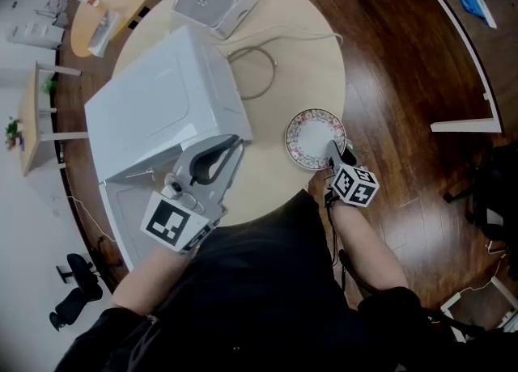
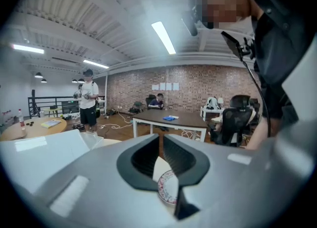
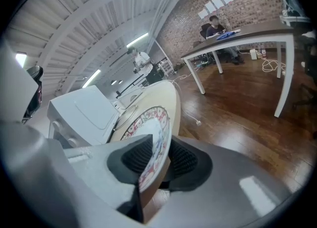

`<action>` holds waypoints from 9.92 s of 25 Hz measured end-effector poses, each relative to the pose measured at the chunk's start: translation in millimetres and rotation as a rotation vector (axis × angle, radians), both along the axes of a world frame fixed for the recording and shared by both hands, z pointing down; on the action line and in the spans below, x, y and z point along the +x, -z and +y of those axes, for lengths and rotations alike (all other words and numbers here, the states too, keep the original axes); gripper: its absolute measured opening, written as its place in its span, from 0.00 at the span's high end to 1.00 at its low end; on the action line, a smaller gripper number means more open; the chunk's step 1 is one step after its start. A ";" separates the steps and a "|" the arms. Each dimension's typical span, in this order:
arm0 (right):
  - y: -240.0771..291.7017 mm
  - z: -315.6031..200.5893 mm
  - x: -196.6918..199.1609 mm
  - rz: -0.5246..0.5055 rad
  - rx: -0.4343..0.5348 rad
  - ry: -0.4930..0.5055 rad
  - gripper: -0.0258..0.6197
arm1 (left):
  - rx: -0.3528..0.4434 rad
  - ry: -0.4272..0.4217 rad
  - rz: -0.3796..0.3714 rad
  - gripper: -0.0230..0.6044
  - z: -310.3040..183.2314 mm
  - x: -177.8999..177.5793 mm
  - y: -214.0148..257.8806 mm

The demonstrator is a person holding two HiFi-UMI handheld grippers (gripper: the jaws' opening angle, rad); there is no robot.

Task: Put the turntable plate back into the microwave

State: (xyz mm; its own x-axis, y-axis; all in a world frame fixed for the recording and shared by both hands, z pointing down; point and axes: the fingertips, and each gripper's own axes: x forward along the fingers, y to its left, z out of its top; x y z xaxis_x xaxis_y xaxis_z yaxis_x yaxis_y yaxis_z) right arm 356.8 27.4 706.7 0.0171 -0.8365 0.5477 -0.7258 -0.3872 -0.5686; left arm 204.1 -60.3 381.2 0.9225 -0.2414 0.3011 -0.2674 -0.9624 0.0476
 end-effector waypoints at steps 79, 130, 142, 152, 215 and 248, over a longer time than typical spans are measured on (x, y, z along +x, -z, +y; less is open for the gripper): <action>123.5 36.6 -103.4 -0.463 0.350 -0.491 0.91 | 0.134 0.432 0.209 0.96 -31.0 -337.4 29.6; 106.7 -20.4 -249.8 -0.509 0.256 -0.131 0.91 | 0.170 0.509 0.217 0.96 11.8 -404.7 44.9; 118.0 -48.9 -293.5 -0.579 0.261 -0.040 0.91 | 0.136 0.539 0.231 0.96 3.9 -410.1 29.5; 119.6 -52.8 -294.1 -0.563 0.237 0.051 0.91 | 0.148 0.572 0.223 0.96 1.0 -399.6 26.4; 112.9 -125.3 -316.6 -0.674 0.179 0.243 0.91 | 0.158 0.643 0.169 0.96 -37.6 -368.1 25.4; 111.2 -155.5 -329.0 -0.675 0.158 0.194 0.91 | 0.150 0.660 0.170 0.96 -60.2 -376.2 26.3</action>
State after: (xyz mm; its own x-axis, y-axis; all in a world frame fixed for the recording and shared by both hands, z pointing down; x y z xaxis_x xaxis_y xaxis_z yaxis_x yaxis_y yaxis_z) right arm 27.8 -128.1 595.5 -0.4396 -0.8602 0.2585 -0.2439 -0.1627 -0.9561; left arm -172.1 -120.5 355.0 0.5997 -0.7957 0.0852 -0.7994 -0.6004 0.0200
